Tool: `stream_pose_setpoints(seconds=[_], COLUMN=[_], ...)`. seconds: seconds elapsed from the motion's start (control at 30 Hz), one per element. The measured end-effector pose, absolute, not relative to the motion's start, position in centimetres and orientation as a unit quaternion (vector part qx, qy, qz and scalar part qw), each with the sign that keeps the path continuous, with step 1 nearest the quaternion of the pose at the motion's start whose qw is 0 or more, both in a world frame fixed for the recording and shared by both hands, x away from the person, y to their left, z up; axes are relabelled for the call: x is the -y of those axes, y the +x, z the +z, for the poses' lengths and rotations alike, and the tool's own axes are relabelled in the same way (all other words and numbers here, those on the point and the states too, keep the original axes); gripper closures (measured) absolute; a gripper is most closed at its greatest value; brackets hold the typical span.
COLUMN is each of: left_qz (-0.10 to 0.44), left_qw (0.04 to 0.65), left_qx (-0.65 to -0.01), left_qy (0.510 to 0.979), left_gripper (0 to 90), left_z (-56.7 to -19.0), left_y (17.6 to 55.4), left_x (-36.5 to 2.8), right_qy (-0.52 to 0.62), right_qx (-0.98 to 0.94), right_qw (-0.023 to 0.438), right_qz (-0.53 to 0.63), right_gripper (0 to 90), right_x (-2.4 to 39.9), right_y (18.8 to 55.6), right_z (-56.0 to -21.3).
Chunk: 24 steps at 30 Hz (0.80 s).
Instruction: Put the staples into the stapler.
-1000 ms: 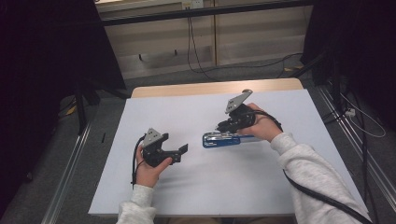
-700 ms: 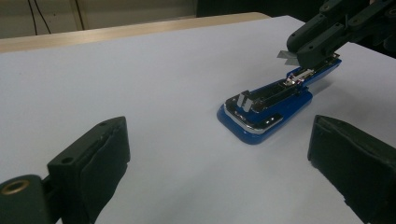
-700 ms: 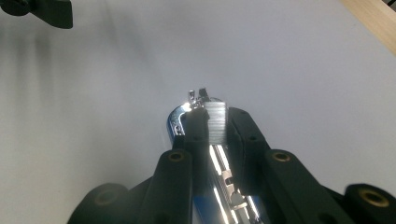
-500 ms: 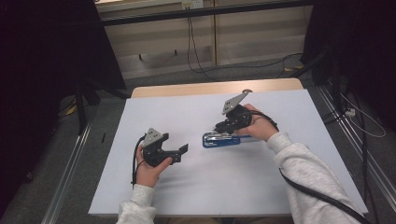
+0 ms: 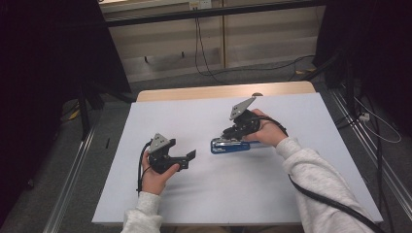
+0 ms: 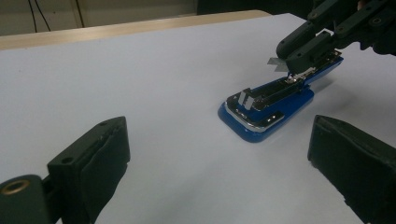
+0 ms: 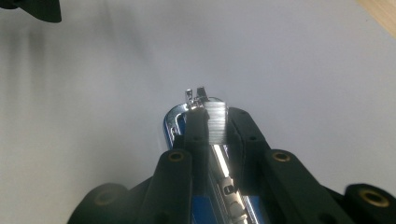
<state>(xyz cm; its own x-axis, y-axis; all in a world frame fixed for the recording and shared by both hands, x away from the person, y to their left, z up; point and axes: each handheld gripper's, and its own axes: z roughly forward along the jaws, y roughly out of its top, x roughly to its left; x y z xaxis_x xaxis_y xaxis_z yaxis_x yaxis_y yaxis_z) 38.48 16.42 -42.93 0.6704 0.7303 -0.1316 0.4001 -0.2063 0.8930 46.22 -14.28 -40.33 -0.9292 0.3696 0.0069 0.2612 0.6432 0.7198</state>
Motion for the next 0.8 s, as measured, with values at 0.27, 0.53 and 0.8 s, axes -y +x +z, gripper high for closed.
stream_pose_setpoints(seconds=[0.27, 0.53, 0.8], left_qz=[0.162, 0.16, 0.16], left_qw=[0.509, 0.508, 0.507], left_qx=[-0.372, -0.374, -0.373], left_qy=[0.759, 0.759, 0.76], left_gripper=[5.7, 5.7, 5.8], left_z=[-42.95, -42.97, -43.02], left_y=[38.51, 38.5, 38.51], left_x=[-16.4, -16.37, -16.31], right_qy=[0.175, 0.174, 0.17], right_qx=[-0.902, -0.903, -0.904], right_qw=[0.07, 0.068, 0.065], right_qz=[0.388, 0.387, 0.387], right_gripper=[79.4, 79.4, 79.4], right_x=[14.29, 14.04, 13.86], right_y=[46.41, 46.53, 46.64], right_z=[-40.55, -40.86, -41.26])
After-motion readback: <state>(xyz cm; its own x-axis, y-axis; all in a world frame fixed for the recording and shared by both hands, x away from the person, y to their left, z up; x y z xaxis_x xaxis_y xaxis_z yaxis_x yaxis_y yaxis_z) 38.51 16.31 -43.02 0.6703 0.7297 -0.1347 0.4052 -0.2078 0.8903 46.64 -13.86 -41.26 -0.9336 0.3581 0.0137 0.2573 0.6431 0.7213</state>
